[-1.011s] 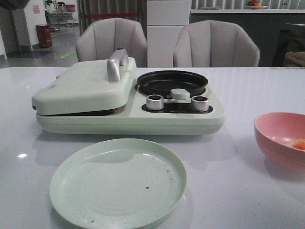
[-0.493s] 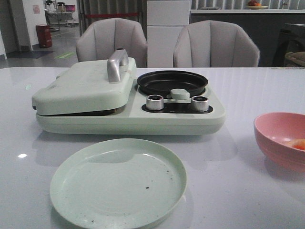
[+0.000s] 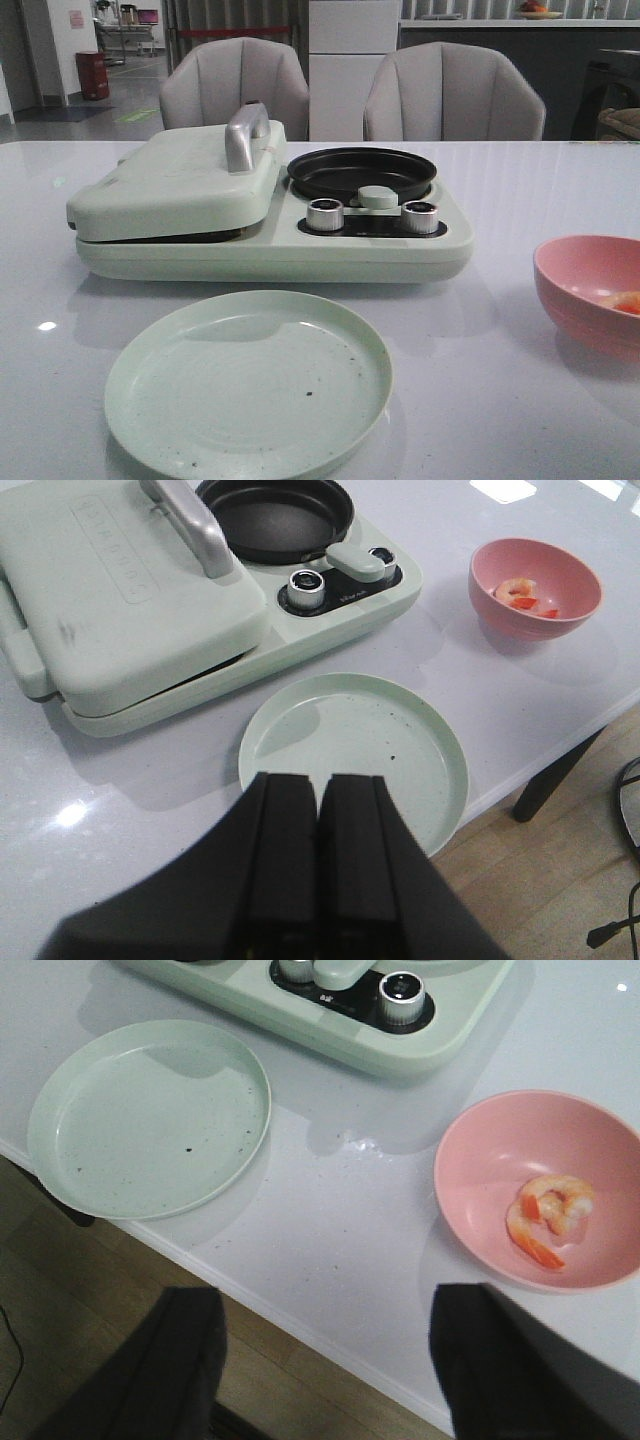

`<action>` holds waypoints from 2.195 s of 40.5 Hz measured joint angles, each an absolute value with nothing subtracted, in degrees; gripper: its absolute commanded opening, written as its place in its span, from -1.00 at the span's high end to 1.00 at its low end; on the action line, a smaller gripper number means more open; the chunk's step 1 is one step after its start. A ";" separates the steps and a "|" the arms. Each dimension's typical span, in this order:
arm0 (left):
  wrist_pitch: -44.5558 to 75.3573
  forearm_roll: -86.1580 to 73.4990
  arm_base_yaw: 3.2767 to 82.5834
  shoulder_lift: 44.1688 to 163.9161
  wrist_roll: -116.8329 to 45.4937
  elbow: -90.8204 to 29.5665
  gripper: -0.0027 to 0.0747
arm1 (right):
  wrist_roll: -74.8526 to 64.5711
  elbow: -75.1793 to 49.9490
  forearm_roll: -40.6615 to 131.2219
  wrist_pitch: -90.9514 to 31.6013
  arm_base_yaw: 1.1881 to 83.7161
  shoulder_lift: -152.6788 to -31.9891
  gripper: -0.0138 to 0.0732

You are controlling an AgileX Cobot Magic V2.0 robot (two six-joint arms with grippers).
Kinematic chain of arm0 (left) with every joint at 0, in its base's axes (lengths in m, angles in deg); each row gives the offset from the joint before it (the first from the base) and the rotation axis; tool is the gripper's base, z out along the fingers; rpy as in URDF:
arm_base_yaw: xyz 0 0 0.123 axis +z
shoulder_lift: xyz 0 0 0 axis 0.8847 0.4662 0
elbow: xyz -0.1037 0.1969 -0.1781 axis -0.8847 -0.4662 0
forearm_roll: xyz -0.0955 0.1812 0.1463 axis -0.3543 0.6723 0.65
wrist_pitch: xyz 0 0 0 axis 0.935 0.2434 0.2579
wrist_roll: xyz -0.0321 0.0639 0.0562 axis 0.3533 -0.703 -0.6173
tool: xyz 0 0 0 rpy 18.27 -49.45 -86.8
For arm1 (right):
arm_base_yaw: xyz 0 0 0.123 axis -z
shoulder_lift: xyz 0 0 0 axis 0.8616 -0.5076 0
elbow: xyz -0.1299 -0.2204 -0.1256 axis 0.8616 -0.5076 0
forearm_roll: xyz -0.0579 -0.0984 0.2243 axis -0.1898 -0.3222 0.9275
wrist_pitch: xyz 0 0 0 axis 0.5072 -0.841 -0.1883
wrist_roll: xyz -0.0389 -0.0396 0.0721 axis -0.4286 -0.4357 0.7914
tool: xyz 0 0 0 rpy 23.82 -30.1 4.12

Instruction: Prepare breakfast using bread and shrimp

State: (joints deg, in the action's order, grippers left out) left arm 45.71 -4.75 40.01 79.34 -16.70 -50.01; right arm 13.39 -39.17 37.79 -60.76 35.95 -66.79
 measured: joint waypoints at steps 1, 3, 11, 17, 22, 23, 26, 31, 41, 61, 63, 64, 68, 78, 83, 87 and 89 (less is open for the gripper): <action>45.71 -4.75 40.01 79.34 -16.70 -50.01 0.68 | 13.39 -39.17 37.79 -60.76 35.95 -67.11 -0.56; 45.71 -4.75 40.01 79.34 -16.70 -50.01 0.68 | 13.62 -39.17 37.49 -60.76 35.95 -68.21 -0.56; 45.71 -4.75 40.01 79.34 -16.70 -50.01 0.68 | 17.53 -35.29 32.04 -61.77 39.75 -79.85 -0.56; 45.71 -4.75 40.01 79.34 -16.70 -50.01 0.68 | 18.07 -29.73 30.24 -64.07 45.98 -91.59 -0.56; 45.71 -4.75 40.01 79.34 -16.70 -50.01 0.68 | 18.16 -25.15 30.24 -64.61 52.85 -101.04 -0.56; 45.71 -4.75 40.01 79.34 -16.70 -50.01 0.68 | 18.16 -24.15 30.24 -64.61 54.36 -103.02 -0.56; 45.71 -4.75 40.01 79.34 -16.70 -50.01 0.68 | 18.16 -21.55 30.24 -64.61 58.16 -107.79 -0.56; 45.71 -4.75 40.01 79.34 -16.70 -50.01 0.68 | 18.16 -17.87 30.24 -64.20 62.26 -115.30 -0.56; 45.71 -4.75 40.01 79.34 -16.70 -50.01 0.68 | 18.16 -13.25 30.24 -61.01 64.25 -125.85 -0.56; 45.71 -4.75 40.01 79.34 -16.70 -50.01 0.68 | 17.38 -11.38 30.24 -59.77 64.25 -132.01 0.08; 45.71 -4.75 40.01 79.34 -16.70 -50.01 0.68 | 17.38 -11.28 30.24 -59.77 64.25 -132.01 0.19; 45.71 -4.75 40.01 79.34 -16.70 -50.01 0.68 | 17.28 -11.25 30.24 -59.89 64.25 -132.01 0.23; 45.71 -4.75 40.01 79.34 -16.70 -50.01 0.68 | 16.91 -11.25 30.24 -60.38 64.25 -132.01 0.32; 45.71 -4.75 40.01 79.34 -16.70 -50.01 0.68 | 15.99 -11.14 30.24 -61.96 64.25 -132.01 0.67; 45.71 -4.75 40.01 79.34 -16.70 -50.01 0.68 | 15.66 -11.14 30.24 -62.30 64.04 -130.96 0.66; 45.71 -4.75 40.01 79.34 -16.70 -50.01 0.68 | 15.45 -10.35 29.63 -62.58 62.69 -128.40 0.66; 45.71 -4.75 40.01 79.34 -16.70 -50.01 0.68 | 15.30 -8.95 28.92 -62.98 61.36 -127.05 0.64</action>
State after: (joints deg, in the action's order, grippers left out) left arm 45.71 -4.75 40.01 79.34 -16.70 -50.01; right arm 15.30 -8.95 28.92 -62.98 61.36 -127.05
